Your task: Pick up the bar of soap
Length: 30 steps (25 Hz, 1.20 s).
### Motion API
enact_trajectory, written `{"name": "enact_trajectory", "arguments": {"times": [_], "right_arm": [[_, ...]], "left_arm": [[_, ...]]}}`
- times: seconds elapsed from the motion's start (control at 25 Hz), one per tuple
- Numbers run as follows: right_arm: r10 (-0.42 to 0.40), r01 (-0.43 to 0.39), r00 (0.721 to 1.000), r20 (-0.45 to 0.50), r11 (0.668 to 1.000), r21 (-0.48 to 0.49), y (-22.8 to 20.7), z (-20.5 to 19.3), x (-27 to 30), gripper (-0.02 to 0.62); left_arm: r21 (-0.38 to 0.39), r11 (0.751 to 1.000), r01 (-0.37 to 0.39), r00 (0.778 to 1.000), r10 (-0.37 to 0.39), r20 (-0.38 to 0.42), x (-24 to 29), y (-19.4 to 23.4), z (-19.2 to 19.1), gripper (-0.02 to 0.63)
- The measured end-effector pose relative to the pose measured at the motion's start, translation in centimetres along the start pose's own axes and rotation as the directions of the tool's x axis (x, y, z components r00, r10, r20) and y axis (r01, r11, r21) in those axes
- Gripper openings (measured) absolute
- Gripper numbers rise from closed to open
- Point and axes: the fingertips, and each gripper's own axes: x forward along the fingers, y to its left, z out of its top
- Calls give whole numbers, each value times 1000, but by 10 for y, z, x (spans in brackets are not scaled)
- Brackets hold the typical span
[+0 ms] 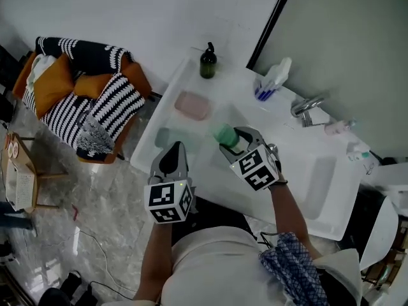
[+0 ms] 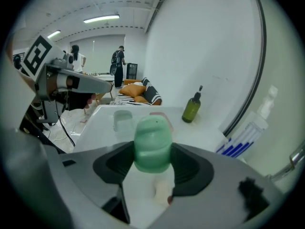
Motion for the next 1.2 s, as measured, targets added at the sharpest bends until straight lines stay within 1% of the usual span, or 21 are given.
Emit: {"name": "enact_trajectory", "arguments": {"times": [0.16,0.36,0.52,0.88,1.04,1.2], "right_arm": [[-30,31,999,-22,998,56,-9,-21,-10,255],[-81,85,993,-81,995,53,-20,-46,-17,255],[-74,86,991,-112,990,109,-19,-69,-16,255],[-13,50,984,-178,976,210,-10,-117,-3,255],[38,3,976,-215,982,188,3,-134,8,255],[85,-34,966,-246,979,203,13,-151,19,255]], "left_arm": [[21,998,55,998,-54,-17,12,-19,-1,8],[34,993,109,993,-107,-42,26,-37,-4,8],[40,989,140,988,-137,-65,35,-48,-10,8],[59,986,158,983,-151,-108,48,-55,-18,8],[66,987,149,982,-139,-126,50,-52,-21,8],[73,988,138,982,-127,-138,52,-51,-23,8]]}}
